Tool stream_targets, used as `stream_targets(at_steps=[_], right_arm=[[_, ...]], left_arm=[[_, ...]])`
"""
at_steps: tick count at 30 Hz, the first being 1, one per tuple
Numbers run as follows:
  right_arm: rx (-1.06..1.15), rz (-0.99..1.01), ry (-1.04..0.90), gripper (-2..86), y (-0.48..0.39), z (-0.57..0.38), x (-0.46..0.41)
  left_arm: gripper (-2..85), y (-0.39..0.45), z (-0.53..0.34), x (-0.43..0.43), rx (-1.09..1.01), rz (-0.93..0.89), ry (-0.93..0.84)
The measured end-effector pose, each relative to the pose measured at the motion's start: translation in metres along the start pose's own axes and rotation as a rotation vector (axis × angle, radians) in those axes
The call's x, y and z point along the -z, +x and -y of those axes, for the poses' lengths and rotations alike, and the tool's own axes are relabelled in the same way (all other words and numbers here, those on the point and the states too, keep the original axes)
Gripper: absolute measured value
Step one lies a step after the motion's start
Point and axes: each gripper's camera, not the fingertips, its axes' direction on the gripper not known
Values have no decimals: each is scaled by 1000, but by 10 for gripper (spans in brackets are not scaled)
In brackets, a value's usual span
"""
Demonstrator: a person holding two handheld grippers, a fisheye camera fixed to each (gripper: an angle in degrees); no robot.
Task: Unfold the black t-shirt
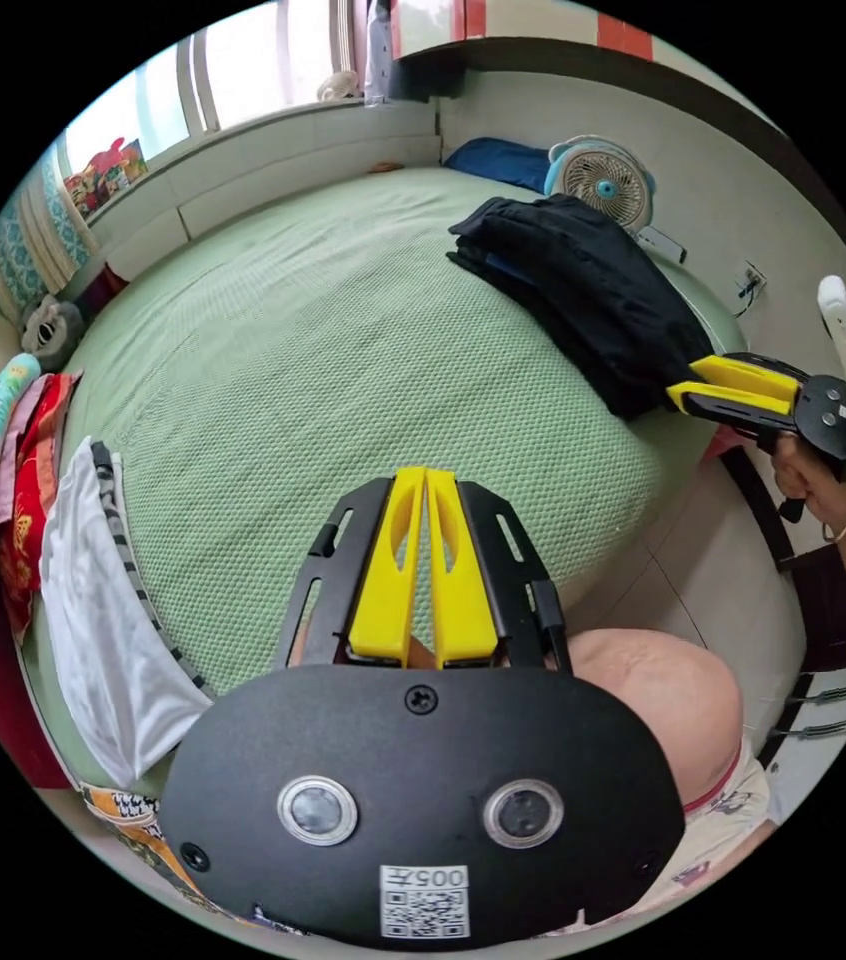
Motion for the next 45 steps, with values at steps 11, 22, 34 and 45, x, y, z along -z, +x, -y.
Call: stream_targets(at_steps=[11,22,34,45], right_arm=[[-239,147,115,-10,96,13,61],[-156,161,44,27,52,11,36],[28,59,7,119,-23,19,24],[43,-151,-57,80,-60,43,1]], left_arm=[[-3,21,19,-18,-3,-34,16],[-4,11,28,-33,40,-63,3],[-6,0,35,-43,51,-79,-5],[-6,-15,34,-46,60,-80,-8]])
